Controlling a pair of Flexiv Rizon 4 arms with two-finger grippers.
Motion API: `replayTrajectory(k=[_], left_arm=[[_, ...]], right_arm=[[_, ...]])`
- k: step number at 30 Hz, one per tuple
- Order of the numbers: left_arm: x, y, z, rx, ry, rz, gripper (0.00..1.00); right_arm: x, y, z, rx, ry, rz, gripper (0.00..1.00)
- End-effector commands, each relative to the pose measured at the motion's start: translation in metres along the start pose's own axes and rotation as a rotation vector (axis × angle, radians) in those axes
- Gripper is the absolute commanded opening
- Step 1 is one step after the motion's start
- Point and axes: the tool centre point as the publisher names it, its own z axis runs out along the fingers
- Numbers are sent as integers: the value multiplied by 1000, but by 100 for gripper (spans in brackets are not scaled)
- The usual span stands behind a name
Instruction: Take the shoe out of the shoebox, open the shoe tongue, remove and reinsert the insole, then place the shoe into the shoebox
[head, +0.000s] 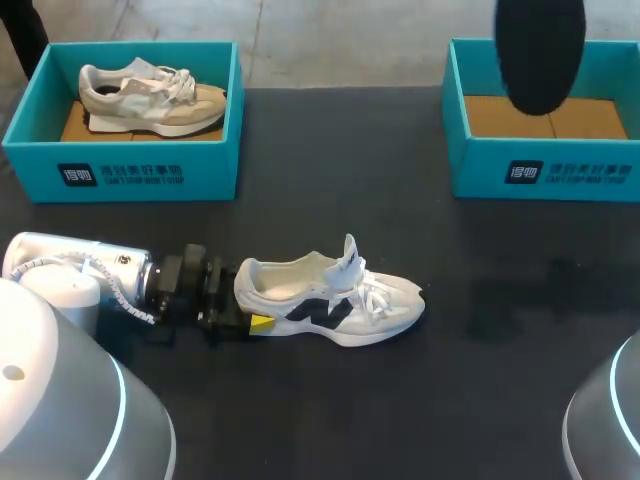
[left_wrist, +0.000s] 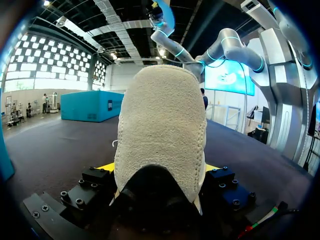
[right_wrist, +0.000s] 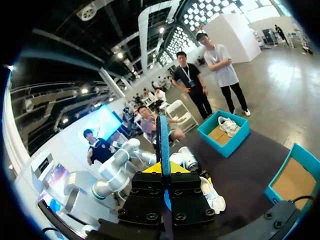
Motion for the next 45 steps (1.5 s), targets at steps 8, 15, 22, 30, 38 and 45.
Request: replayTrajectory(k=[8, 15, 22, 30, 38, 45], left_arm=[[0, 4, 3, 0, -3, 0, 0], [0, 4, 3, 0, -3, 0, 0], [0, 4, 3, 0, -3, 0, 0], [0, 4, 3, 0, -3, 0, 0], [0, 4, 3, -12, 3, 6, 0], [3, 8, -3, -33, -19, -36, 100]], right_arm=[[9, 4, -8, -12, -19, 108, 0], [11, -1, 5, -12, -14, 91, 0], [6, -1, 15, -52, -2, 120, 0], [2, -2, 19, -73, -3, 167, 0], [2, -2, 19, -73, -3, 167, 0], [2, -2, 19, -73, -3, 167, 0]])
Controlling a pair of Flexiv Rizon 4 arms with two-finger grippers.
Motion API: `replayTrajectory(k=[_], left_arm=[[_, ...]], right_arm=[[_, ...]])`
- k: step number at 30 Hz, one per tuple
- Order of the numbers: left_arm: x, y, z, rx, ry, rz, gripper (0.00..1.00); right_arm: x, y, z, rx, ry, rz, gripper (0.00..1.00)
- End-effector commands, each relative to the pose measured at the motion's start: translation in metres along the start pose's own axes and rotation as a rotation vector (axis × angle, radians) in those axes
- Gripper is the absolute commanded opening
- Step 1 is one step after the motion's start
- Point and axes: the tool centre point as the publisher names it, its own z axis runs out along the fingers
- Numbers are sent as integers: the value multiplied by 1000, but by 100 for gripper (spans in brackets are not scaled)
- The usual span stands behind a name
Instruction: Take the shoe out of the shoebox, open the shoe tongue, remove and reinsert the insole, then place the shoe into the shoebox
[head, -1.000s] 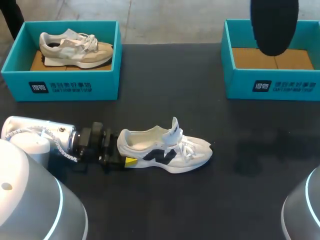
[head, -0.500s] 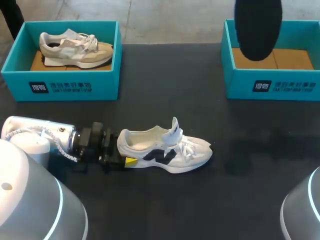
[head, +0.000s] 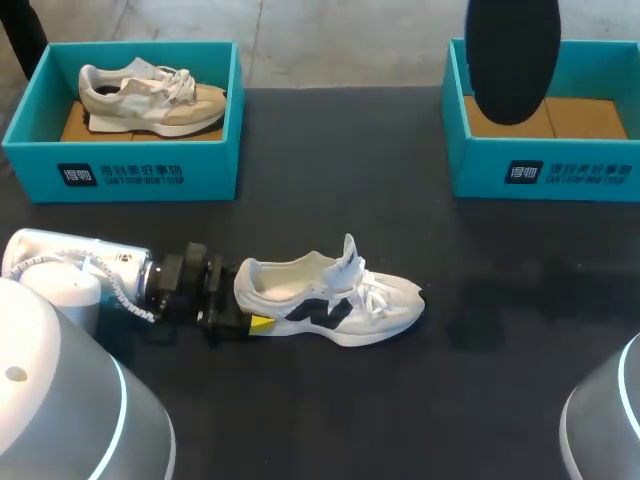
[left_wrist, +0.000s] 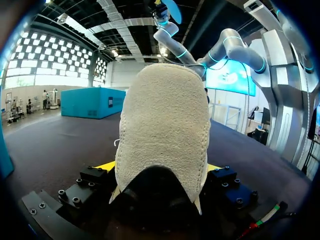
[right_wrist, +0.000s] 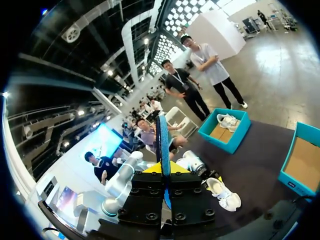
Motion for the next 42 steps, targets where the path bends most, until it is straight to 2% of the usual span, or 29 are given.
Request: replayTrajectory(k=[1, 11, 22, 32, 42], left_arm=[[3, 5, -3, -7, -18, -9, 100], [1, -6, -30, -18, -71, 8, 100], [4, -13, -48, -75, -40, 9, 100], [6, -17, -69, -165, -74, 16, 100], [15, -39, -97, -319, -82, 43, 100]], right_arm=[[0, 0, 1, 1, -2, 2, 0], [0, 0, 1, 1, -2, 2, 0], [0, 0, 1, 1, -2, 2, 0], [0, 0, 1, 1, -2, 2, 0], [0, 0, 1, 1, -2, 2, 0]])
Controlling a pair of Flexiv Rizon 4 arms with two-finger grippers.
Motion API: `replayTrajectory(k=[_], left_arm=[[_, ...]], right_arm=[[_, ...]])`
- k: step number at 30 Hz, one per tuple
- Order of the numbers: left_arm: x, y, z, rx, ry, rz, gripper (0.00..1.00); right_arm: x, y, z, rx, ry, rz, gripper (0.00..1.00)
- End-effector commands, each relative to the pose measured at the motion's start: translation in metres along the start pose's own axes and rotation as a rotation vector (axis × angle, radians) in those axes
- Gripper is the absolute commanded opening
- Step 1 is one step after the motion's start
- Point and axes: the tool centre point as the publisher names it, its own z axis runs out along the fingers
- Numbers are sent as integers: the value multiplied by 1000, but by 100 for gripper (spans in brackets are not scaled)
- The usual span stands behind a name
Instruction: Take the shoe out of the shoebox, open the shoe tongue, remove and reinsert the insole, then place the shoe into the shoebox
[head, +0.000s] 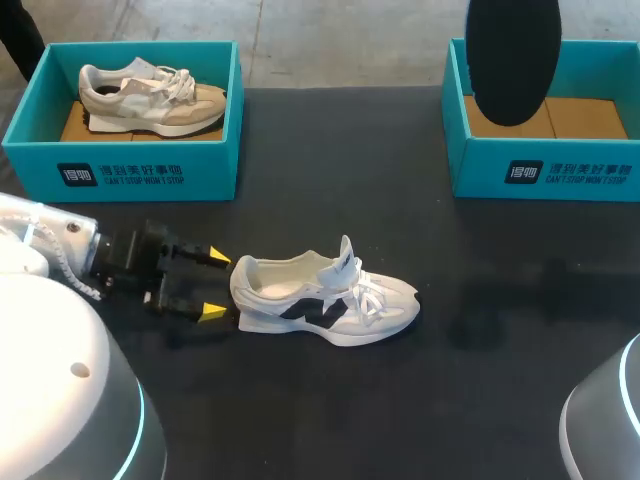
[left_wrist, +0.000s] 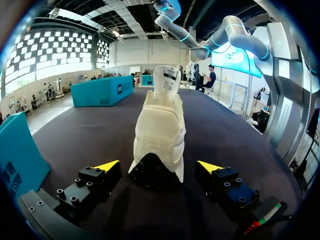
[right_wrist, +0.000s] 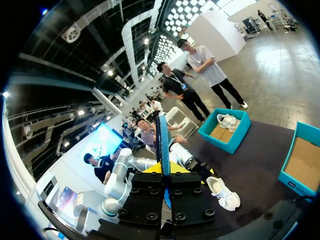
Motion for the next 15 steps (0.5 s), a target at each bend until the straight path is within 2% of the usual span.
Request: replayTrajectory(k=[1, 15], left_arm=[[11, -16, -21, -96, 2, -1, 100], [17, -29, -43, -374, 50, 80, 100]], right_arm=[[0, 2, 1, 3, -3, 2, 0], [0, 2, 1, 3, -3, 2, 0]])
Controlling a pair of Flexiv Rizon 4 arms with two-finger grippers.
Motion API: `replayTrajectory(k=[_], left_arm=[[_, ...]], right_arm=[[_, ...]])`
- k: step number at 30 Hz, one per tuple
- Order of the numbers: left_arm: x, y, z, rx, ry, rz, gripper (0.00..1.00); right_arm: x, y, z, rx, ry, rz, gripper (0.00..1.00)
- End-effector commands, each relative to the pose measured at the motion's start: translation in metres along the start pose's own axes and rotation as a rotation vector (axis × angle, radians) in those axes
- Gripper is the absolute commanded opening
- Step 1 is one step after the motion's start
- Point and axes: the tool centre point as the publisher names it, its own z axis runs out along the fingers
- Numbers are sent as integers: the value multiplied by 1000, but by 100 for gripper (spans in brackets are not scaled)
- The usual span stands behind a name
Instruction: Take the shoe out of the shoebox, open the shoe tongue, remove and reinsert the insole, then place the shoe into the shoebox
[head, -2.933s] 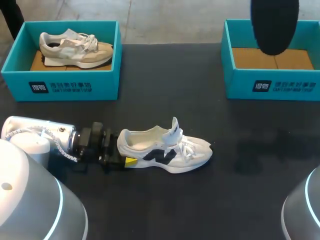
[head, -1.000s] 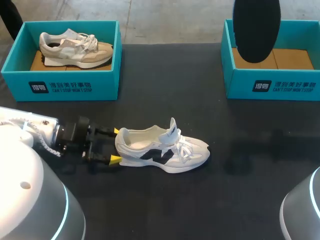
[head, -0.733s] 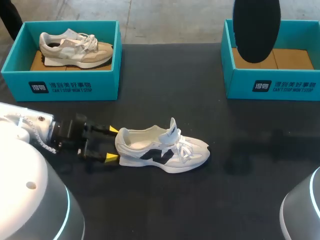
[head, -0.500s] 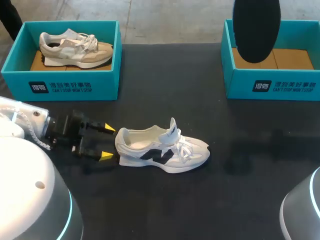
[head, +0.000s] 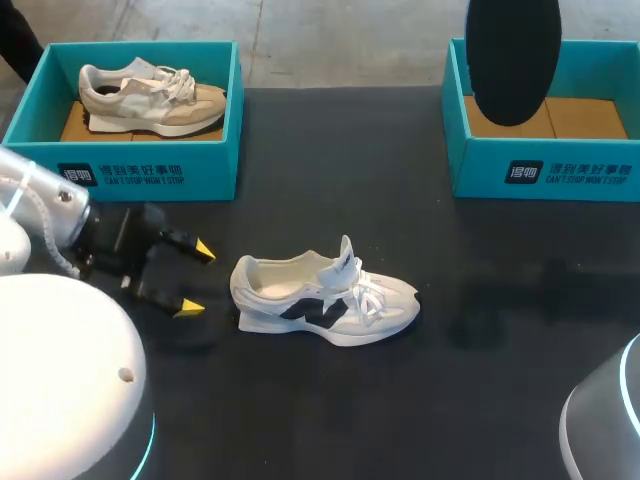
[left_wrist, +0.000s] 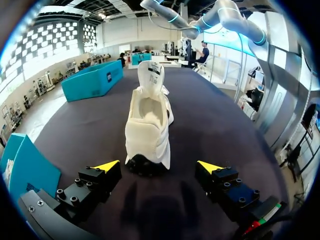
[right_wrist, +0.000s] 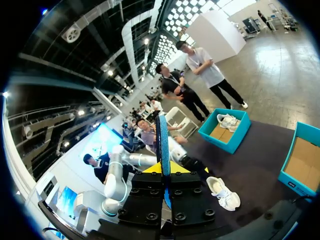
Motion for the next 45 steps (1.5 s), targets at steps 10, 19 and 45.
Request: replayTrajectory(k=[10, 19, 45], left_arm=[[1, -24, -15, -271, 53, -7, 100], [-1, -32, -15, -357, 63, -1, 100], [-1, -32, -15, -357, 63, -1, 100]], right_arm=[[0, 2, 1, 3, -3, 2, 0], [0, 2, 1, 3, -3, 2, 0], [0, 2, 1, 3, -3, 2, 0]])
